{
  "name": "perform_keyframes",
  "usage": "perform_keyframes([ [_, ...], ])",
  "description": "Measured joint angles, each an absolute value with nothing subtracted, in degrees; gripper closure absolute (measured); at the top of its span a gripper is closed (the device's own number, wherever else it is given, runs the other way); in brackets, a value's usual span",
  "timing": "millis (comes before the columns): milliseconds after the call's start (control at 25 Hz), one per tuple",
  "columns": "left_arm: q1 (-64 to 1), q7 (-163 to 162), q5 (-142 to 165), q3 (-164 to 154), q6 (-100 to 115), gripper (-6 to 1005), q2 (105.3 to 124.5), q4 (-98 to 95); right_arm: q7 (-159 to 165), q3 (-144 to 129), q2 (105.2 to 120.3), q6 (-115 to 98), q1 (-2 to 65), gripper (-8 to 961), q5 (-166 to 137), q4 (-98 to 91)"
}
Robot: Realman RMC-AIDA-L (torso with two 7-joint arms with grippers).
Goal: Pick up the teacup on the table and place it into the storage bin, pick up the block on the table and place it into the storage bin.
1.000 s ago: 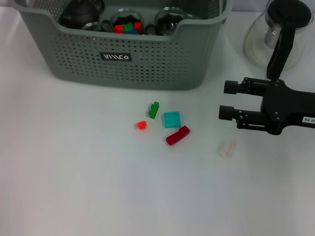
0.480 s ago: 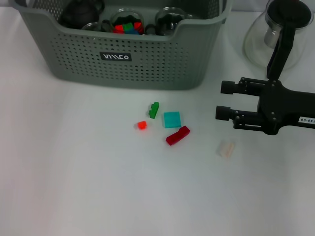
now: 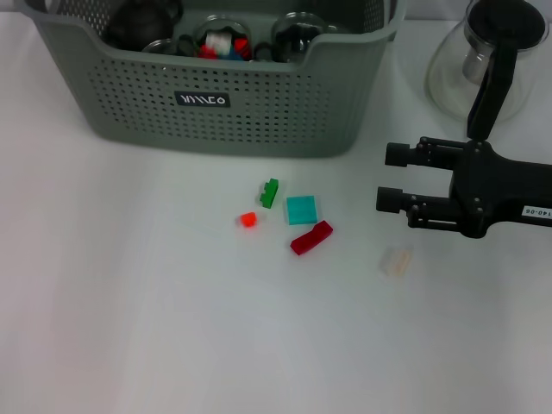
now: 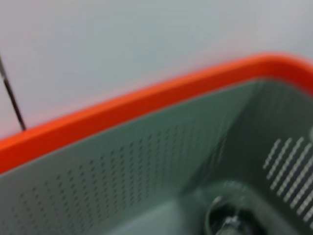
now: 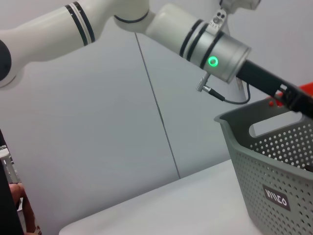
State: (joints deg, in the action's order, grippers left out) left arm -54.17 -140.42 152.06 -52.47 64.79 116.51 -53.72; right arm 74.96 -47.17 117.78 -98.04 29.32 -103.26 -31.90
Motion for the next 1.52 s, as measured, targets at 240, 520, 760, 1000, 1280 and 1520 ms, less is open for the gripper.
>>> perform_keyframes([
  [240, -45.33, -134.08, 129.23, -43.29, 72.01, 325, 117.91, -66.45, 75.02, -46.86, 117.72, -98.27, 29.35, 211, -103.26, -31.90],
  [520, -34.74, -115.45, 84.25, -35.20, 91.26, 191, 114.26, -54.10, 75.05, -46.84, 117.75, -97.79, 29.42, 210, -103.27, -31.90],
  [760, -32.27, -104.09, 82.10, -29.26, 109.30, 138, 111.29, -40.46, 75.30, -46.84, 117.77, -97.77, 29.52, 210, -103.27, -31.93],
  [1000, -28.51, -95.55, 95.73, -31.38, 115.68, 138, 112.60, -44.52, 75.39, -46.86, 117.56, -97.86, 29.53, 210, -103.26, -31.94],
  [1280, -26.49, -83.20, 113.59, -37.90, 114.71, 138, 115.62, -44.33, 75.42, -47.23, 117.55, -97.84, 29.13, 211, -103.41, -31.91],
  [1520, -25.89, -78.68, 114.69, -37.60, 112.68, 138, 117.05, -40.24, 80.14, -47.29, 117.26, -98.49, 29.18, 212, -109.41, -33.48],
])
